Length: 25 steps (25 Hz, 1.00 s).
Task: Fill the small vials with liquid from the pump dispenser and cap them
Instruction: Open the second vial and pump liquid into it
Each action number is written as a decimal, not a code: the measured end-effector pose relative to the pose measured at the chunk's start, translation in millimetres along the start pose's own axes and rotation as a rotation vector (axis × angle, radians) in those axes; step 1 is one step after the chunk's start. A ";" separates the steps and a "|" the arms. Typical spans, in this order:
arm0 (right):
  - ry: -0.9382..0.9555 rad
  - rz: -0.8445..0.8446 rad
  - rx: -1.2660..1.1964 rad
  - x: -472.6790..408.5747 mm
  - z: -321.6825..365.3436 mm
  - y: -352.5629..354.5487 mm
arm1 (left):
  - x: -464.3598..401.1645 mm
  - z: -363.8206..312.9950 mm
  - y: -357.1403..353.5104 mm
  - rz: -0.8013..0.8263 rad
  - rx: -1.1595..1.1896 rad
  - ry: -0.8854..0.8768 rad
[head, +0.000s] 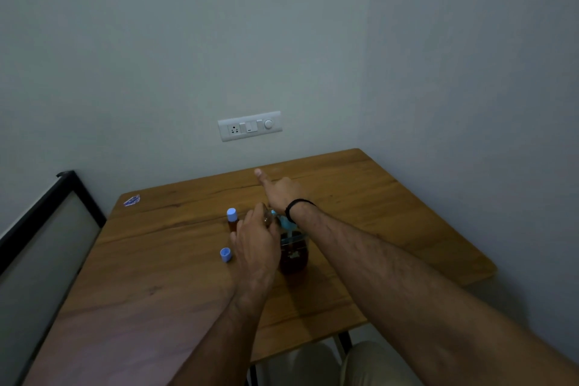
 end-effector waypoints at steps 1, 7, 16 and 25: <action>0.004 -0.027 0.017 -0.4 1.4 -0.6 | 0.5 -0.2 1.1 0.000 -0.001 0.003; -0.001 0.125 0.003 3.2 4.1 7.6 | 0.6 -2.2 2.7 -0.015 0.010 0.002; 0.009 0.158 -0.012 8.4 5.0 10.3 | 0.4 -3.7 3.5 -0.013 -0.002 -0.001; 0.013 0.129 -0.019 5.6 2.4 6.8 | 0.9 -3.2 4.5 -0.003 -0.003 0.000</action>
Point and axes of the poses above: each hand's wrist, its own x-axis away from the middle knuckle, its own y-axis out of the back of the hand, z = x × y, the point moved 2 cm from there along -x, towards the middle knuckle, and after that the axes turned 8 degrees about -y, right-handed, at the moved point
